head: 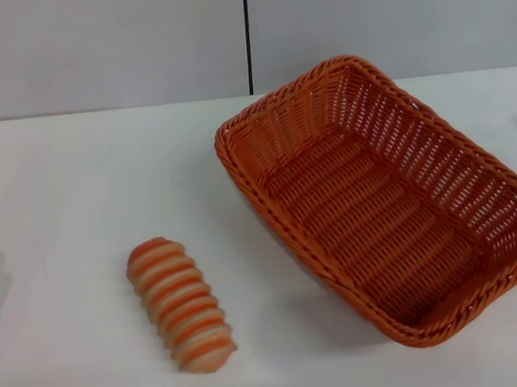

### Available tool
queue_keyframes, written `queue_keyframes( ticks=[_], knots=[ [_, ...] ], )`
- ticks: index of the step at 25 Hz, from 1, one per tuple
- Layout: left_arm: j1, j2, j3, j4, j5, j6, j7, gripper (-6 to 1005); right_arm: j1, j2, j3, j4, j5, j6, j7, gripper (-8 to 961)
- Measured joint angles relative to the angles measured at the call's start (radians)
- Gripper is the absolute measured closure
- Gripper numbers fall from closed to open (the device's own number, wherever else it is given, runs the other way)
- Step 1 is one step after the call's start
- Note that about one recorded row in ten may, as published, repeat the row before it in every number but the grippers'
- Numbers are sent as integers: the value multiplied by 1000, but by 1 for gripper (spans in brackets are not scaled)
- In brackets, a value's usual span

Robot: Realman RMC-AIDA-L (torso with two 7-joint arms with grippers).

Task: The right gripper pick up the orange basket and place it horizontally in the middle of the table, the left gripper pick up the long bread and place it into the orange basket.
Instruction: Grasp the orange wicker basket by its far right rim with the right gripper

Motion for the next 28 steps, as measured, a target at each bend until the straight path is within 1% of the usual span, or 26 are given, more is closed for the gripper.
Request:
queue_keyframes(
  ticks=[4, 7, 11, 17, 20, 22, 25, 28],
  knots=[
    [7, 0, -8, 0, -1, 1, 0, 199, -49, -1, 1, 134, 192, 10, -192, 324],
    [8, 0, -9, 0, -1, 2, 0, 200, -76, -3, 2, 239, 300, 29, -342, 324],
    [8, 0, -9, 0, -1, 2, 0, 200, -82, -6, 11, 332, 347, 34, -420, 324],
    [8, 0, -12, 4, -1, 3, 0, 200, -75, -8, 16, 349, 348, 40, -432, 324],
    [8, 1, -12, 5, -1, 3, 0, 201, -69, -9, 4, 326, 336, 47, -410, 324],
    [8, 1, -13, 6, -2, 1, 0, 201, -60, -10, -7, 273, 298, 46, -351, 324],
    [10, 1, -22, 6, -3, -5, 0, 201, -37, -10, -11, 138, 176, 37, -199, 324],
    [11, 2, -24, 6, -3, -15, 0, 201, -8, -9, -10, -29, 26, 33, 0, 324]
  ],
)
